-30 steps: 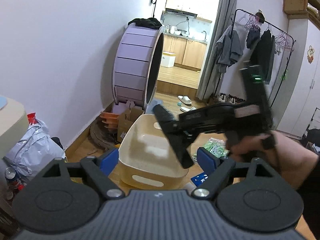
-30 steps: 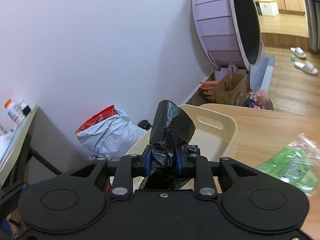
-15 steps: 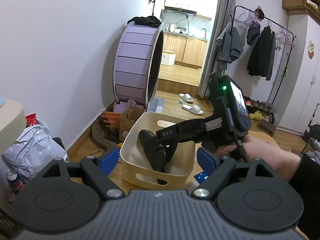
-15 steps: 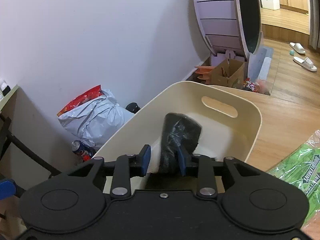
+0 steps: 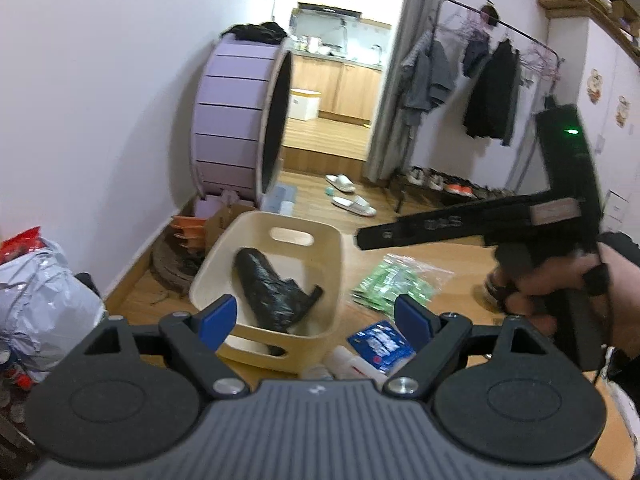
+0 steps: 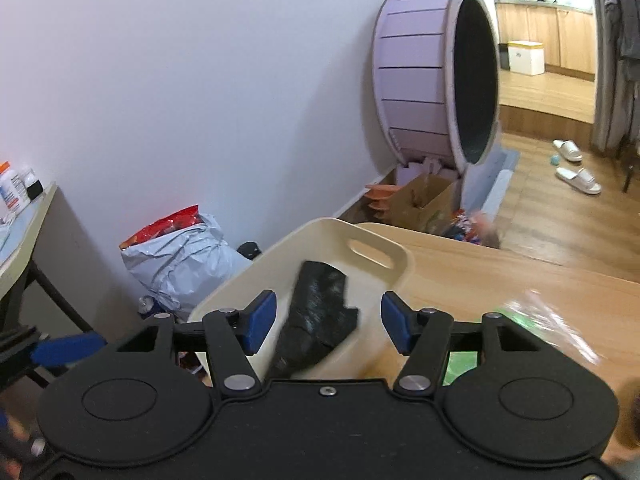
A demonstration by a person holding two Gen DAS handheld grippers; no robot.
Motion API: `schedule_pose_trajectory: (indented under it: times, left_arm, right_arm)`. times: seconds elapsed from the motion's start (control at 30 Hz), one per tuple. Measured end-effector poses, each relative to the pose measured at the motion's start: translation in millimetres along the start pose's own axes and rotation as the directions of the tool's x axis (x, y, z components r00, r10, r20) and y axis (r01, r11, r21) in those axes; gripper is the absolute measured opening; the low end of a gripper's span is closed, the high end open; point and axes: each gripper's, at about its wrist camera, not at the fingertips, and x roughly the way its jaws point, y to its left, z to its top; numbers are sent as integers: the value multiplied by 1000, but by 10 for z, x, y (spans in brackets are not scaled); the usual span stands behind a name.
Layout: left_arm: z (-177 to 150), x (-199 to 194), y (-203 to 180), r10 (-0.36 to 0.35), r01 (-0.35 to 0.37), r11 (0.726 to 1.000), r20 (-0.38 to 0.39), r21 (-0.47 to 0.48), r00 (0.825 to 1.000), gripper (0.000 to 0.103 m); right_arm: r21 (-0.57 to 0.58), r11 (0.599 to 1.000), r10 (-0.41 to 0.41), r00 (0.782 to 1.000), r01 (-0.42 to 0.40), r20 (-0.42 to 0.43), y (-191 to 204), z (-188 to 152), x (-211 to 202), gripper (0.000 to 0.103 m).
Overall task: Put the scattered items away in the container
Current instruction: 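Move the right gripper to the blue-lidded jar and grasp it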
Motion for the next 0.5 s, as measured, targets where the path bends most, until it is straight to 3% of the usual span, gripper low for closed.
schedule_pose_trajectory:
  times: [0.3,0.5]
  left_arm:
    - [-140,139,-428,-123,127,990,-57,67,991,85]
    - [-241,228,-798,-205,214,970,-85,113,975,85]
  right_arm:
    - [22,985,-169,985,170,-31,-516,-585,-666,65]
    - [61,953,-295,955,296,-23,-837,-933,-1072,87]
